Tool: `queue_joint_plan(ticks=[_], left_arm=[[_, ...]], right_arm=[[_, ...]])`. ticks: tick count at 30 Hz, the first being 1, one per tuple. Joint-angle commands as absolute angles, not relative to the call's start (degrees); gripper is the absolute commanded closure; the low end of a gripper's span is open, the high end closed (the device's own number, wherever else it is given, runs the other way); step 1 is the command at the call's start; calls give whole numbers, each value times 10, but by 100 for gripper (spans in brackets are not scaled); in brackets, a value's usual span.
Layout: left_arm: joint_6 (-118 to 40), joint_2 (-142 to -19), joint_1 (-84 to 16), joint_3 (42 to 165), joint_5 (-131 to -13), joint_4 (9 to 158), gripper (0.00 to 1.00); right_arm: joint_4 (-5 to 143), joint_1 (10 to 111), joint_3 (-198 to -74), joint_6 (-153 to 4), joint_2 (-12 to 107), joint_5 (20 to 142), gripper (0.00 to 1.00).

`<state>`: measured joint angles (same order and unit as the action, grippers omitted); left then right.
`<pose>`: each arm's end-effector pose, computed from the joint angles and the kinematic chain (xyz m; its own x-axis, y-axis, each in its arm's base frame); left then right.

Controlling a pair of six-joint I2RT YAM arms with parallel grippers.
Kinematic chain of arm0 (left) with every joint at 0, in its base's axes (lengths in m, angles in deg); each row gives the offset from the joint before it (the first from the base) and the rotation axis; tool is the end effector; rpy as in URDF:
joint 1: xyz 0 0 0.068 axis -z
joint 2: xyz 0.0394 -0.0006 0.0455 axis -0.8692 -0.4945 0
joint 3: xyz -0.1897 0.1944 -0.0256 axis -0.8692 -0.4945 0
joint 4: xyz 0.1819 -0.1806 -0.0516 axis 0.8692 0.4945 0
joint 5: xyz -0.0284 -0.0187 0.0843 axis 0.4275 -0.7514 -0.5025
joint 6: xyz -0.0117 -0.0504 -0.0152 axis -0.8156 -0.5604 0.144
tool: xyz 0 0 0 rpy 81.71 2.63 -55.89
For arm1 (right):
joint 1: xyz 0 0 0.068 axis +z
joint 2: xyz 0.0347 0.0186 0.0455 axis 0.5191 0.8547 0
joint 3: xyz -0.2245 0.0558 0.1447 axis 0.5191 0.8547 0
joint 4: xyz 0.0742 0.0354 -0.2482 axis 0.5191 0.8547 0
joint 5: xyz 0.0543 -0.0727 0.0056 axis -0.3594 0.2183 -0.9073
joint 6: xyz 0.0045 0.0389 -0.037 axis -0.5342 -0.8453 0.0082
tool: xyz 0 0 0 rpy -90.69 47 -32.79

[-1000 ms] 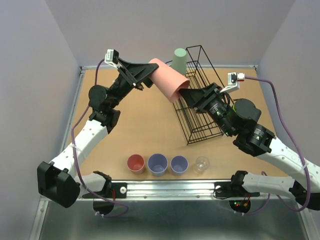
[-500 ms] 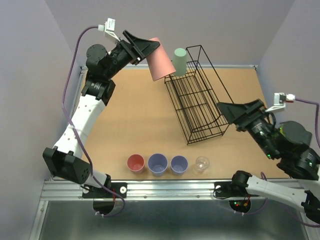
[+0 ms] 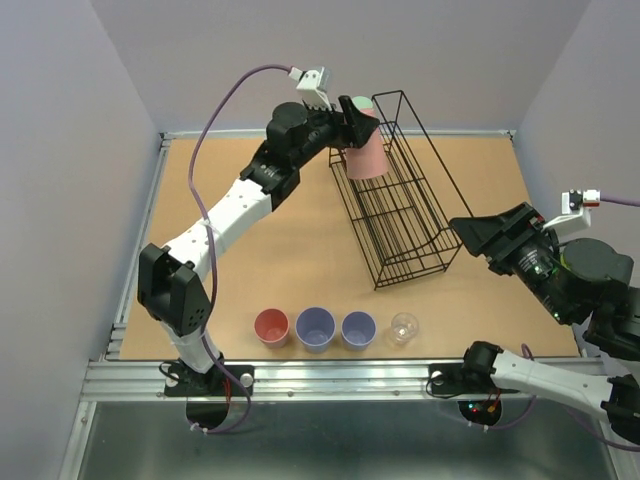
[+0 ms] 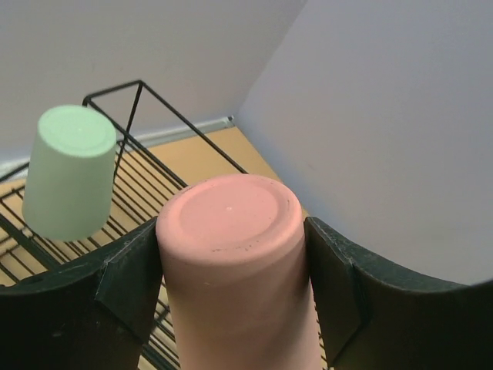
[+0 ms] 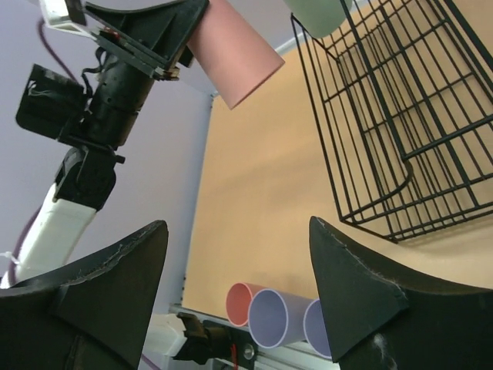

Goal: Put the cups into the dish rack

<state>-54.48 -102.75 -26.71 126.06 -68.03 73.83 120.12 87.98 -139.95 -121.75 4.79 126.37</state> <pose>0.3351 -0.2321 0.4433 -0.2010 -0.3919 -0.8978 0.7017 0.5819 -0.4111 0.0488 0.0347 0.4665 -0.3250 0.6728 -0.6646 -0.1213 0.6673 0.7348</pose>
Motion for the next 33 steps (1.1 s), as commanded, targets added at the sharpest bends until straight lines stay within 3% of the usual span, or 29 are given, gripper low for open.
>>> queue_joint_plan(ticks=[1,7,16,33], left_arm=[[-428,-989,-250,1197,-743,518,100],[-326,-1008,-220,1116,-737,353,100],[-267,-1077,-220,1105,-704,255,100],[-272,-1166,-242,1115,-696,184,100]], right_arm=[[1246,881,-1433,-1228,39,1290,22],[1266,882,-1437,-1234,35,1298,23],[1274,882,-1429,-1245,42,1306,25],[1286,882,-1411,-1278,45,1313,27]])
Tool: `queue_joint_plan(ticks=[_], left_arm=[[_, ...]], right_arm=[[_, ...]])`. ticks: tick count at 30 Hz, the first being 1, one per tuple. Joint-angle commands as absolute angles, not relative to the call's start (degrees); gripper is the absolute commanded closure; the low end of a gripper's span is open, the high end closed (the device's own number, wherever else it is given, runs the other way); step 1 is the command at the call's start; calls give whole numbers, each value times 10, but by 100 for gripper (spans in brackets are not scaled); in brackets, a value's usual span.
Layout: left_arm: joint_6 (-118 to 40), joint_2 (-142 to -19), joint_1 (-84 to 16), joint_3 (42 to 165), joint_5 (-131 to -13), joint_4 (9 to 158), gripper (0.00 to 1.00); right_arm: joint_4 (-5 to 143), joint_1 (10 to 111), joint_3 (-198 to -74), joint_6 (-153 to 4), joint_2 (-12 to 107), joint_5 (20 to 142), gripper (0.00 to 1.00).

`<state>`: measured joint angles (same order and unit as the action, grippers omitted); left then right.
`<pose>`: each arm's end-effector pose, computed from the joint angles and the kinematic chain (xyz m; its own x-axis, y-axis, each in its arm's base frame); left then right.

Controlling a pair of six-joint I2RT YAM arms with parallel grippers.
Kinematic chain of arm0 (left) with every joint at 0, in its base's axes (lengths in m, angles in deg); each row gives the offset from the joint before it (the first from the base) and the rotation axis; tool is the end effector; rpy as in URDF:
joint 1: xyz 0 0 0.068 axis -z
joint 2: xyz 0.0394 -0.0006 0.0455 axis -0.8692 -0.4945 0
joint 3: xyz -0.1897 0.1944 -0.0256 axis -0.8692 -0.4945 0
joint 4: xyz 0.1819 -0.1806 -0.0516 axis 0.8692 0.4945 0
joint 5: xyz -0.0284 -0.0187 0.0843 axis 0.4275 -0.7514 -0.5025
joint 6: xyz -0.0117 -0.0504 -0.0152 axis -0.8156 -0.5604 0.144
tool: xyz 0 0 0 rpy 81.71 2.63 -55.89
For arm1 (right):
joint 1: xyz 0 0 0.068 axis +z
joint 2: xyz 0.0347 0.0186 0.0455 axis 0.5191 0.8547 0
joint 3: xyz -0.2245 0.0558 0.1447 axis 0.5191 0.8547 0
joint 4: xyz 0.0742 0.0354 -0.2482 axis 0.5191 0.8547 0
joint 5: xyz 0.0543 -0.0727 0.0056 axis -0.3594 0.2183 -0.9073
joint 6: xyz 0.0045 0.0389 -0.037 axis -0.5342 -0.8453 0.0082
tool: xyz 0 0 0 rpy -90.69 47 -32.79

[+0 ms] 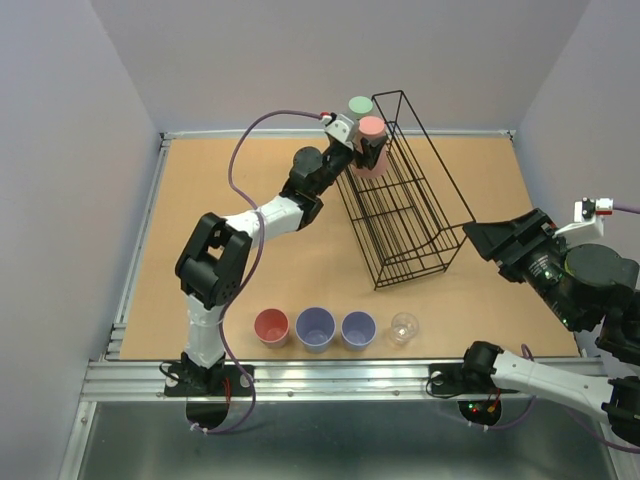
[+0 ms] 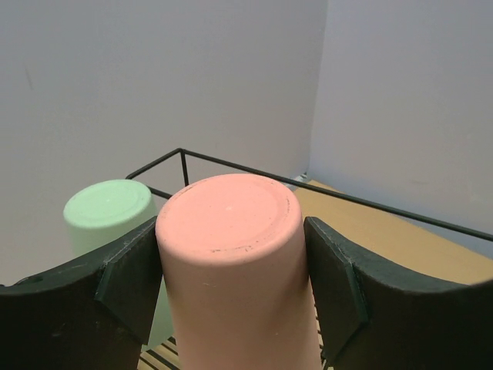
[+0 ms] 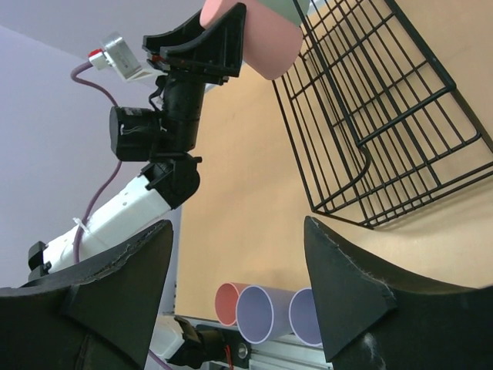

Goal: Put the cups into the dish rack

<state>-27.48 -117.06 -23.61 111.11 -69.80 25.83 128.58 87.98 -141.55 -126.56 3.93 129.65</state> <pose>0.3592 -0.2764 0.3334 0.3815 -0.2767 -0.8819 0.7158 0.6922 0.0925 0.0419 0.0212 0.4592 -0.3239 0.6855 -0.6520 -0.0219 0.6836 0.7296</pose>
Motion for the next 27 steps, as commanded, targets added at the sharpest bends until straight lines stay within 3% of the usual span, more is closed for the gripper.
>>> queue_joint_plan(ticks=[1,27], left_arm=[[-272,-1172,-242,1117,-698,184,100],[-286,-1268,-269,1209,-726,225,100]], right_arm=[[1287,882,-1407,-1282,44,1312,27],[1291,882,-1366,-1317,36,1318,29]])
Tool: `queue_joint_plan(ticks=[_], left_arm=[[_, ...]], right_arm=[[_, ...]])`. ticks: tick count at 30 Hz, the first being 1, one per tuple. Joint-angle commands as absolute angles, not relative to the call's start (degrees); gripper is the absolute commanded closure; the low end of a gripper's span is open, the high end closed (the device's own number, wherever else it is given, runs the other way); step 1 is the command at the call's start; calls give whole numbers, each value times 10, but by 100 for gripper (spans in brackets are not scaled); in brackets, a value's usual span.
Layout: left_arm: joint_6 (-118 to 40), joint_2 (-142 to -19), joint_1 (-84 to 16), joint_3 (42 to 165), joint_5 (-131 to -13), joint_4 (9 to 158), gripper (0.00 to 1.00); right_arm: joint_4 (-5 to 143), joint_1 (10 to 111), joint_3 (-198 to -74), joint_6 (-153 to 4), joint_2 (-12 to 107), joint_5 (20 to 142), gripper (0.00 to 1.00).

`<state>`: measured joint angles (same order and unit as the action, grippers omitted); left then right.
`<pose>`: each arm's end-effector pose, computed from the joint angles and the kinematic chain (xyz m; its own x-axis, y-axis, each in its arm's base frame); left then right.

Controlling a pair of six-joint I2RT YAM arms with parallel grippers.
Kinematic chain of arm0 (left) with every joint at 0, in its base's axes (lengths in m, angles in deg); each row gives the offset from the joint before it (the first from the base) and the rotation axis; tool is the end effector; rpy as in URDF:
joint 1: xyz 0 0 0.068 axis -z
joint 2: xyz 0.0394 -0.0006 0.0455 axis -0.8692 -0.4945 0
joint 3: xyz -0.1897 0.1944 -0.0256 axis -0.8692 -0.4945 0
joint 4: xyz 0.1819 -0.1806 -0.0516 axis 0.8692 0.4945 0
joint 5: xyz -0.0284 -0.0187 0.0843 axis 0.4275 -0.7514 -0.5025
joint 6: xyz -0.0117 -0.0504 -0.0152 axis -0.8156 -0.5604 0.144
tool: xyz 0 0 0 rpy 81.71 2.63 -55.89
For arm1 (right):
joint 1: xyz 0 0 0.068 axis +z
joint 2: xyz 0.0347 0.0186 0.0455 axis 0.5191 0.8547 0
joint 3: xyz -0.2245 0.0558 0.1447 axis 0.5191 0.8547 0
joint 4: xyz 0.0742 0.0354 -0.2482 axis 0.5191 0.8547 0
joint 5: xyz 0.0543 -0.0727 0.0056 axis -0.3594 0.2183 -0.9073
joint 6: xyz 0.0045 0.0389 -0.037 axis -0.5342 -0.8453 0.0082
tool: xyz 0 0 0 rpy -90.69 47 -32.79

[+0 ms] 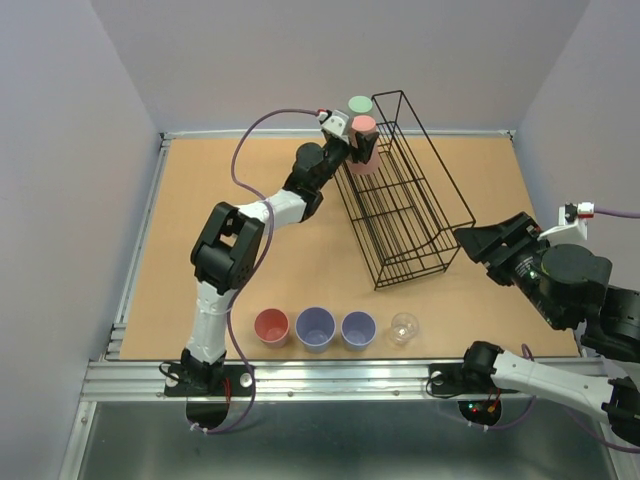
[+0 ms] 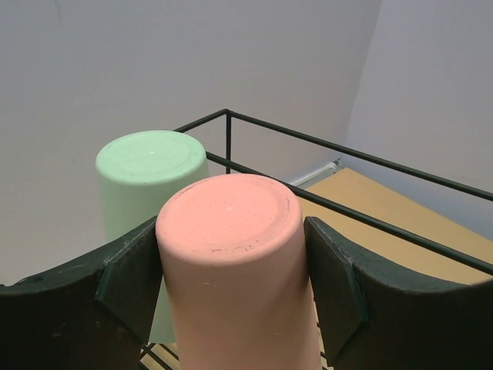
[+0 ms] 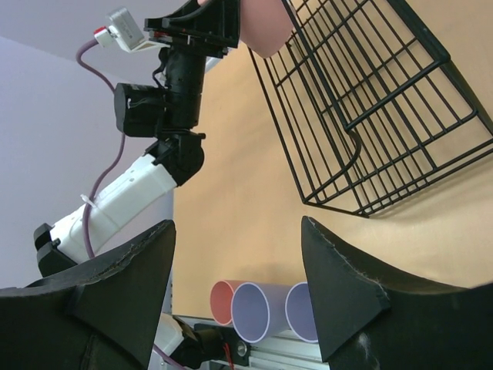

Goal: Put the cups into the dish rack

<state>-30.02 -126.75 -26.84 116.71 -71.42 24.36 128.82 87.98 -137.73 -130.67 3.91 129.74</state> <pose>0.4050 -0.2749 0.2923 0.3328 -0.2650 -0.9050 0.6761 0.7360 0.0330 0.0483 0.0309 0.4430 -0.3471 0.6970 -0.6275 0.0313 0.6773 0.7350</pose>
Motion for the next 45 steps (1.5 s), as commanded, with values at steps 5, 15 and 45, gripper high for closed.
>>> queue_joint_plan(ticks=[5,15,45], left_arm=[[-285,-1272,-269,1216,-722,232,74],[-266,-1256,-268,1211,-724,261,19],[-276,-1055,-264,1096,-682,349,1]], right_arm=[[1291,882,-1364,-1319,34,1324,29],[1295,882,-1362,-1325,30,1323,29],[1318,881,-1389,-1296,-7,1290,29]])
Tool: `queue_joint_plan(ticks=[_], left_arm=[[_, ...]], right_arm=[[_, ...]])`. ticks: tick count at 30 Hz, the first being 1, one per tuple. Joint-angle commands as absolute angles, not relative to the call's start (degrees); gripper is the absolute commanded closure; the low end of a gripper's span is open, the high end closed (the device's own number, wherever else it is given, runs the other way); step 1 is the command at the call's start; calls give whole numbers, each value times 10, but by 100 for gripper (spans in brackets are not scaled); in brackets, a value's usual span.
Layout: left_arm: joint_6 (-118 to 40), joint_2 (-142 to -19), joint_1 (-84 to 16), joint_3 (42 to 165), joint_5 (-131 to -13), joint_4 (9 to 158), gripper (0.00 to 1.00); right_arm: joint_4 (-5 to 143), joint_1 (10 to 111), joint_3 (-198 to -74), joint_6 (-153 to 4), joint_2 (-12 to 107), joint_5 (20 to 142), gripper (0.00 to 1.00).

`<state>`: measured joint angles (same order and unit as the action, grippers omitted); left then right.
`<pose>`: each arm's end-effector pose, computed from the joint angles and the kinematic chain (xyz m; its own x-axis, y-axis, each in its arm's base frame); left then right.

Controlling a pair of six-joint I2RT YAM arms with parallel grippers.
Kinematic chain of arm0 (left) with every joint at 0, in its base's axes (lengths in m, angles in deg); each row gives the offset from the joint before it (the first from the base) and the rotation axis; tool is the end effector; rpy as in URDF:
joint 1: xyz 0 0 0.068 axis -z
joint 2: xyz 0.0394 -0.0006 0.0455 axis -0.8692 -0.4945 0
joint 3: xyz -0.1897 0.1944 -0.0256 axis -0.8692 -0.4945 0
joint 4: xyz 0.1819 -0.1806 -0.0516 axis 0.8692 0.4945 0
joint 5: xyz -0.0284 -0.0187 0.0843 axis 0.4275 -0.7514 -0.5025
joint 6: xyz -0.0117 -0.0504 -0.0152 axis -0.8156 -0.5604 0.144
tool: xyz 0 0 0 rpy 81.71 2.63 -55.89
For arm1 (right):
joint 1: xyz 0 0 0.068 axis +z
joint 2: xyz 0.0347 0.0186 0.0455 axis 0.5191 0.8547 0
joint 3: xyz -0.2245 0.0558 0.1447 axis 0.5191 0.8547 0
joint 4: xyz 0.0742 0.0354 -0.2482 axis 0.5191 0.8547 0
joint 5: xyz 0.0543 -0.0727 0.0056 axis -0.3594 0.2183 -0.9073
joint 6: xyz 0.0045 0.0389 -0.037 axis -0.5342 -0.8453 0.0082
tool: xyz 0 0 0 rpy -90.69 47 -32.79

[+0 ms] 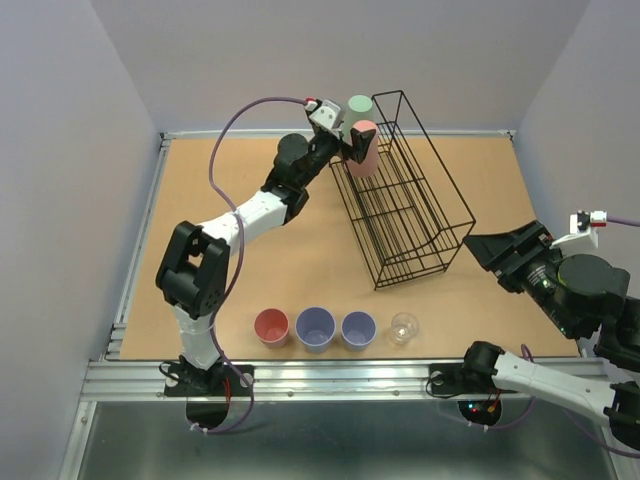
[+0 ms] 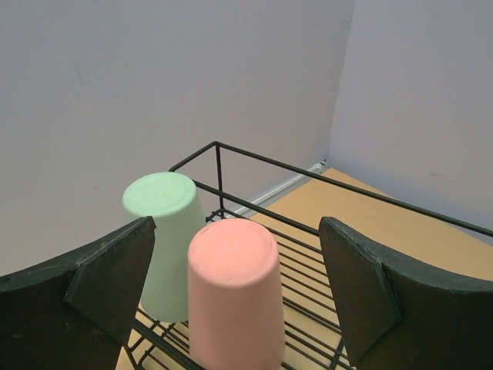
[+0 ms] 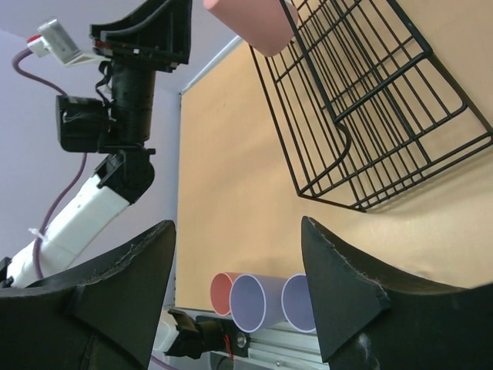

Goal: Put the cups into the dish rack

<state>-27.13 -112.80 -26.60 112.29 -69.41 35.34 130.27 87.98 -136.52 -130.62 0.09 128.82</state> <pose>0.3656 -0.2525 0.3561 0.3467 -0.2166 -0.9126 0.6861 0.7220 0.0892 0.0377 0.0156 0.4370 -0.3535 0.7034 -0.6166 0.0159 0.6636 0.7479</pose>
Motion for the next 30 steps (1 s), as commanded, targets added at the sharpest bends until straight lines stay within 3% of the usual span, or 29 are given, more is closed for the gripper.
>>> queue_joint_plan(ticks=[1,7,10,11,14,23,30], left_arm=[[-276,-1042,-263,1077,-697,350,1],[-406,-905,-260,995,-830,478,1],[-498,-855,-264,1020,-857,732,1],[-507,-848,-263,1028,-855,734,1],[-540,-799,-263,1024,-838,933,1],[-645,-555,-263,903,-870,1095,1],[-692,-470,-263,888,-873,1176,1]], right_arm=[[1322,880,-1391,-1293,-6,1289,29],[1348,877,-1439,-1211,101,1223,30],[1329,876,-1443,-1173,173,1167,30],[1316,876,-1439,-1164,184,1154,30],[1245,876,-1414,-1128,212,1089,30],[1125,930,-1400,-1050,356,989,32],[1081,967,-1363,-1057,440,955,32]])
